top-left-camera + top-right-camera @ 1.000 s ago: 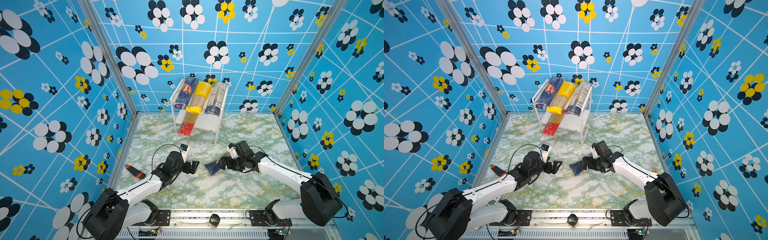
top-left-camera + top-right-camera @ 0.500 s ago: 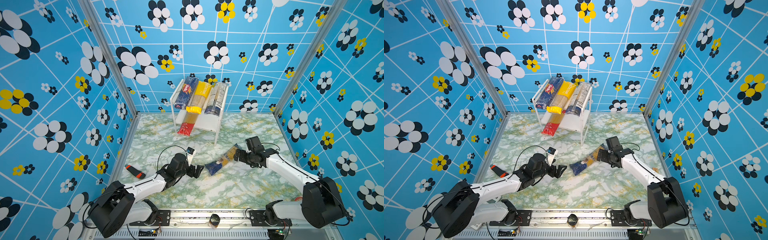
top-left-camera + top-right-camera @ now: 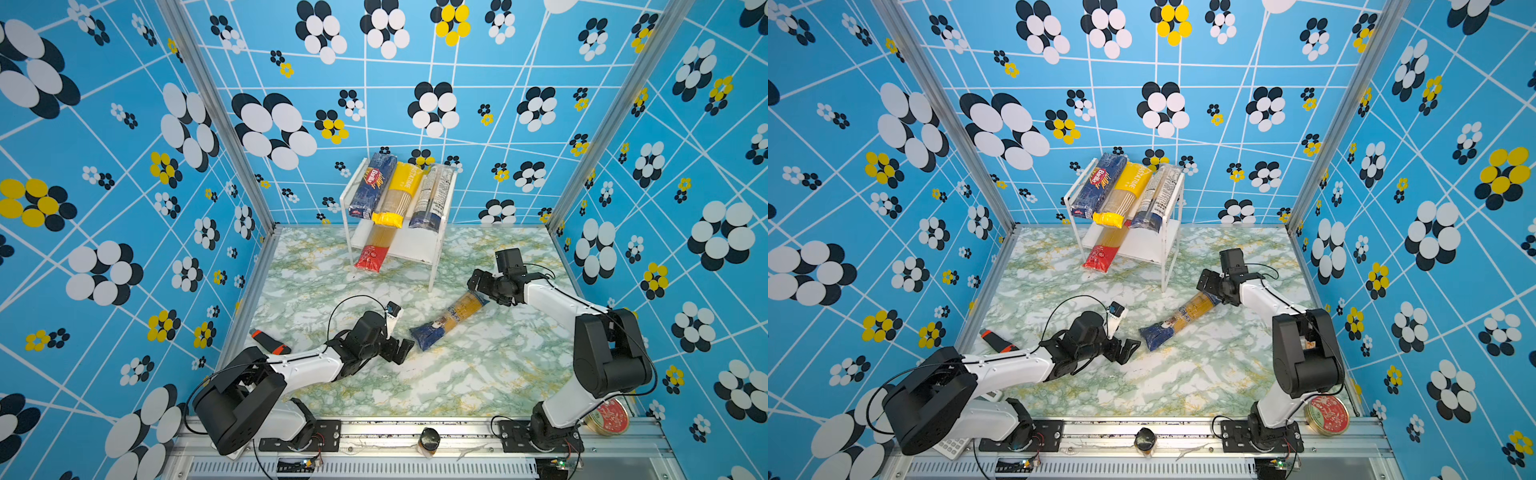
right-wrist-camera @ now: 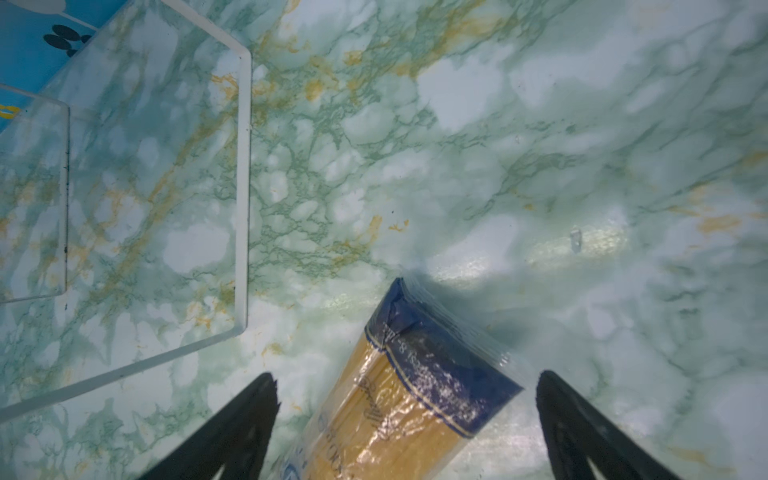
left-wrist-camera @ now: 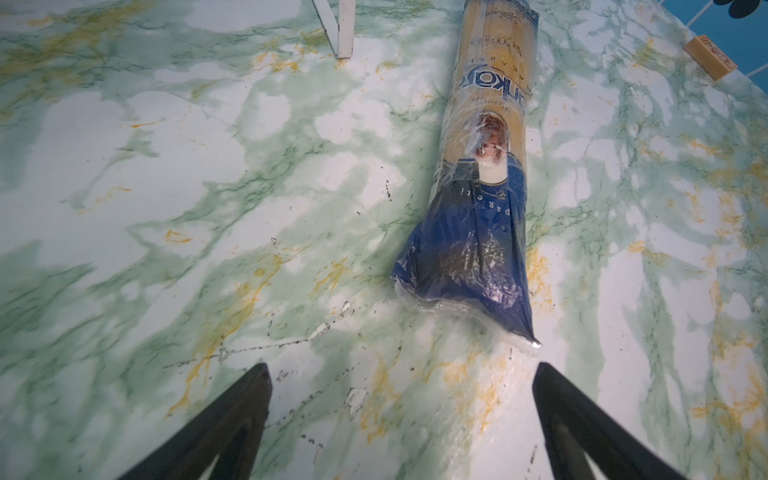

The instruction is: Place and organize the pasta boxes and bags onto the shelf

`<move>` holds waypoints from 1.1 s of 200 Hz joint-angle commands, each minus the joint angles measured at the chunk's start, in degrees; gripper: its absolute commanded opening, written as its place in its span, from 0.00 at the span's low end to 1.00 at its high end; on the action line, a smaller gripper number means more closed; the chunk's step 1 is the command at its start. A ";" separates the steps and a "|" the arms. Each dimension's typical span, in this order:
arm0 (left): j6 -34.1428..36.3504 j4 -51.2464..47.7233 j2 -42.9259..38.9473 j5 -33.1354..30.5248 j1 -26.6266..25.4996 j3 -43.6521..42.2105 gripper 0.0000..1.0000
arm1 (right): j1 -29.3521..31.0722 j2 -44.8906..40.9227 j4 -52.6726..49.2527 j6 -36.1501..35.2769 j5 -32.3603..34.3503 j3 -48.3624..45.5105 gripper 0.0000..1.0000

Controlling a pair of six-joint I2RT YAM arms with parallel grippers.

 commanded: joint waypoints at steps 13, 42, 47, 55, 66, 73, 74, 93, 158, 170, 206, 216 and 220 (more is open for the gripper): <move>1.33 1.19 1.76 -0.55 -0.80 2.46 0.99 | -0.24 3.35 3.16 -0.37 -3.77 1.43 0.98; 1.38 1.93 2.88 -0.28 -1.04 2.61 0.99 | -0.20 3.73 7.12 1.78 -8.03 -1.66 0.97; 1.38 2.02 3.09 -0.30 -0.99 2.73 0.99 | -0.20 3.80 8.27 2.12 -8.95 -2.33 0.97; 1.38 2.12 3.41 -0.31 -1.10 2.83 0.99 | -0.13 3.78 9.75 2.76 -10.21 -3.40 0.96; 1.38 2.12 3.80 -0.39 -1.37 3.07 0.99 | 0.14 3.54 11.49 3.74 -11.35 -4.90 0.96; 1.45 2.19 3.97 -0.57 -1.53 3.25 0.99 | 0.47 3.23 12.54 4.18 -12.08 -5.75 0.95; 1.46 2.20 3.98 -0.63 -1.52 3.22 0.99 | 0.53 3.17 12.65 4.22 -12.17 -5.92 0.95; 1.46 2.54 4.47 -0.98 -1.97 3.36 0.99 | 2.01 1.83 14.24 4.87 -12.25 -8.21 0.95; 3.72 1.08 7.65 -1.21 -2.91 5.50 0.99 | 4.48 -0.70 15.13 7.10 -13.49 -11.96 0.95; 4.01 0.98 8.28 -1.03 -3.06 5.90 0.99 | 4.94 -1.07 15.46 7.35 -13.36 -12.63 0.95; 4.99 1.06 9.85 -0.85 -4.09 6.25 0.99 | 5.03 -2.32 14.17 6.32 -12.32 -13.04 0.95; 5.47 0.85 10.42 -1.02 -4.37 6.39 0.99 | 5.08 -2.86 12.65 5.13 -11.51 -12.54 0.96; 5.70 0.73 10.59 -1.23 -4.49 6.57 0.99 | 5.05 -3.08 11.88 4.67 -11.07 -12.30 0.96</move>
